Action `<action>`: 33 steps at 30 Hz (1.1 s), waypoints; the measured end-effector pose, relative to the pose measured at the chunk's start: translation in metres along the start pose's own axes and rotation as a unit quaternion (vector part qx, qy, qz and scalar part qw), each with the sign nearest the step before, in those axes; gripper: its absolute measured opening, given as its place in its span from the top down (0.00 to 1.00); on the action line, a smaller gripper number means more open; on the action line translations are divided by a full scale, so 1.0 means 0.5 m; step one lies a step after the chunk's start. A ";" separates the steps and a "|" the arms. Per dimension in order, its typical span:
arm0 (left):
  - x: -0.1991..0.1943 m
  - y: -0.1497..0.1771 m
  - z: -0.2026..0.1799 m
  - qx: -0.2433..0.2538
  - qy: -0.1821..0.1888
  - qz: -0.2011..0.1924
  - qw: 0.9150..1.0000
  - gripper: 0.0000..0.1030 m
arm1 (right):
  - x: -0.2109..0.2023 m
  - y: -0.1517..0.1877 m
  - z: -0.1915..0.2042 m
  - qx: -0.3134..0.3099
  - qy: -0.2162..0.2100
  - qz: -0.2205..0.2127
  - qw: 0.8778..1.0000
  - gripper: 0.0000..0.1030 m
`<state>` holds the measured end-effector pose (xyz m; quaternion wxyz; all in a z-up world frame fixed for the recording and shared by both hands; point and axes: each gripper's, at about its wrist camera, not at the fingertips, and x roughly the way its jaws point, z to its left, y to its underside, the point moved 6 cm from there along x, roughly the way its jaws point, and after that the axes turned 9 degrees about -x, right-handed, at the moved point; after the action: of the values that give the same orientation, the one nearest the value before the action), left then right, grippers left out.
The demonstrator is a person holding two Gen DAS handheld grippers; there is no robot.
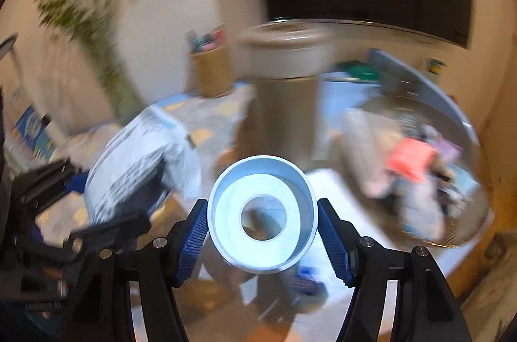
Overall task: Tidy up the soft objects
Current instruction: 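Carry the white bag with left tool while right tool carries the ring lid to the bowl, then open left tool over the bowl while right tool releases the ring lid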
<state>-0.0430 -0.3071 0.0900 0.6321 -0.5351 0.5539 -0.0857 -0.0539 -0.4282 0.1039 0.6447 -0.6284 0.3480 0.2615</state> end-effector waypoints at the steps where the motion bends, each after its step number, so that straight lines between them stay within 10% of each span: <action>1: 0.019 -0.012 -0.029 0.008 0.004 0.003 1.000 0.54 | -0.009 0.002 -0.035 0.012 0.011 -0.003 1.000 0.37; 25: 0.370 -0.213 -0.175 -0.041 -0.048 0.027 0.998 0.54 | 0.046 -0.122 -0.485 0.192 0.051 -0.024 0.980 0.35; 33: 0.396 -0.204 -0.179 -0.020 -0.056 0.026 0.998 0.26 | 0.105 -0.104 -0.516 0.224 0.021 0.007 0.974 0.29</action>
<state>0.0091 -0.5403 0.0648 0.6533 -0.5370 0.5328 -0.0287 -0.0119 -0.6931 0.1038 0.7595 -0.4714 0.4156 0.1681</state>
